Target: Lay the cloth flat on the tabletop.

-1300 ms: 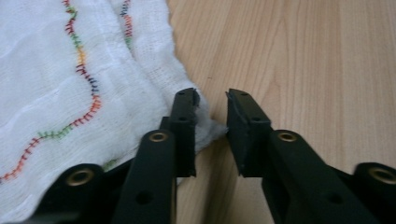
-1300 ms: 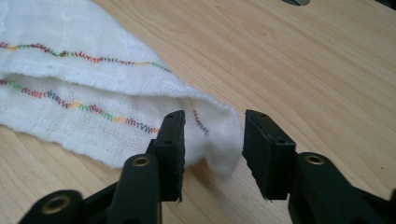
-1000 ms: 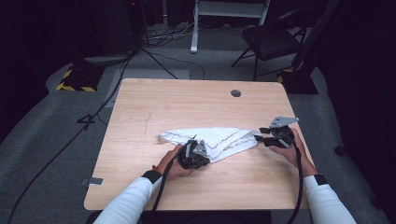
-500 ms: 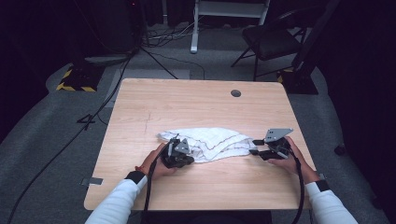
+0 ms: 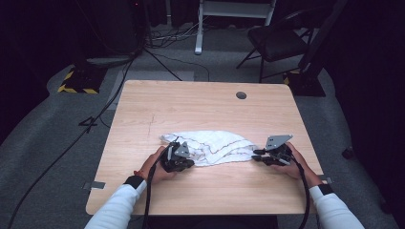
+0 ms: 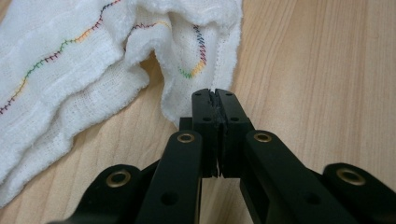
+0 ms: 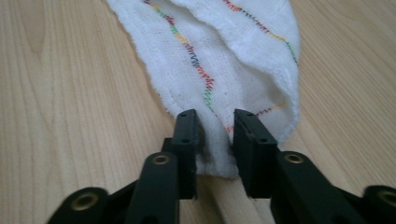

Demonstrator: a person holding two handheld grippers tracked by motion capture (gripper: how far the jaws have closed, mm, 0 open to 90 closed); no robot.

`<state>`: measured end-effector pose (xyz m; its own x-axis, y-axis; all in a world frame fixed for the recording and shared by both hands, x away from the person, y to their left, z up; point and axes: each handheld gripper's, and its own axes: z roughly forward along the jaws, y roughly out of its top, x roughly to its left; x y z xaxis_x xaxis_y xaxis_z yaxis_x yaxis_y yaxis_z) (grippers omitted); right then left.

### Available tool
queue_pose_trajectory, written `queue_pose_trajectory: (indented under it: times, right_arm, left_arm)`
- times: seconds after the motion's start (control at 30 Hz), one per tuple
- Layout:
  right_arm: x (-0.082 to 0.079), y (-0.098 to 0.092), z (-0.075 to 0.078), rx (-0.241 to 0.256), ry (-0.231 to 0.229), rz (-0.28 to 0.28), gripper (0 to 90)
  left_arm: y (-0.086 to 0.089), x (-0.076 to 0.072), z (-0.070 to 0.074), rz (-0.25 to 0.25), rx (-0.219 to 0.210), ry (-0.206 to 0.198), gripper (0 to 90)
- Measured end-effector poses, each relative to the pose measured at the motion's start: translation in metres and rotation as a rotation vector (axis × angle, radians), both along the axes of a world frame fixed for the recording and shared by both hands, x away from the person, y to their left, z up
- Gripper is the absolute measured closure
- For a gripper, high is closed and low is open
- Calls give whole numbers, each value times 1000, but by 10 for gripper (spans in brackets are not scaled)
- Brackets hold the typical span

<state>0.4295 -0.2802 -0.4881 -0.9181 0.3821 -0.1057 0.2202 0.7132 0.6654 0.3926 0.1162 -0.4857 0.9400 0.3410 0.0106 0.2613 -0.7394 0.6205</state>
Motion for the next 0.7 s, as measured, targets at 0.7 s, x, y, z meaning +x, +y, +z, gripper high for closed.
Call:
queue_pose_trajectory:
  times: [0.7]
  right_arm:
    - [-31, -1, 77, 248, -194, -34, 872]
  left_arm:
    - [23, -20, 67, 59, -245, -203, 883]
